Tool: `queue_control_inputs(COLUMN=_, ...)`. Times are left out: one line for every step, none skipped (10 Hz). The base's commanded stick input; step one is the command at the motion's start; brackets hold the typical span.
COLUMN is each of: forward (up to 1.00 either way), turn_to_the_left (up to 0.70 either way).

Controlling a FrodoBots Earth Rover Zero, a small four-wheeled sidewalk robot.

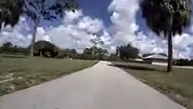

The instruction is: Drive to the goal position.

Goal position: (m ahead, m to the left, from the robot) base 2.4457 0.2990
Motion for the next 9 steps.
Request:
queue_control_inputs(forward=0.70, turn_to_the_left=0.00)
queue_control_inputs(forward=0.70, turn_to_the_left=0.00)
queue_control_inputs(forward=0.70, turn_to_the_left=0.00)
queue_control_inputs(forward=0.70, turn_to_the_left=0.00)
queue_control_inputs(forward=0.70, turn_to_the_left=0.00)
queue_control_inputs(forward=0.70, turn_to_the_left=0.00)
queue_control_inputs(forward=0.70, turn_to_the_left=0.00)
queue_control_inputs(forward=0.70, turn_to_the_left=0.00)
queue_control_inputs(forward=0.70, turn_to_the_left=0.00)
